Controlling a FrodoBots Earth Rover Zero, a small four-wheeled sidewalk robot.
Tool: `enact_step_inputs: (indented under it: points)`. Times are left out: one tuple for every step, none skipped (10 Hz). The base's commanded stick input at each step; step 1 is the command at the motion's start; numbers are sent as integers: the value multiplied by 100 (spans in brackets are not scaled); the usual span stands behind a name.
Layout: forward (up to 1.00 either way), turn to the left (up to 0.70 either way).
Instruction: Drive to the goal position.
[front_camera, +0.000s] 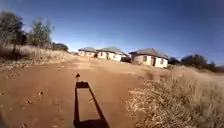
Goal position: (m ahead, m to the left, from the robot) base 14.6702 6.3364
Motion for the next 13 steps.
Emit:
enact_step_inputs:
  points:
    - [50, 0]
    - [50, 0]
    - [50, 0]
    - [50, 0]
    - [50, 0]
    - [50, 43]
    - [50, 50]
    - [50, 50]
    - [50, 24]
    - [50, 0]
    - [50, 0]
    - [50, 0]
    - [50, 0]
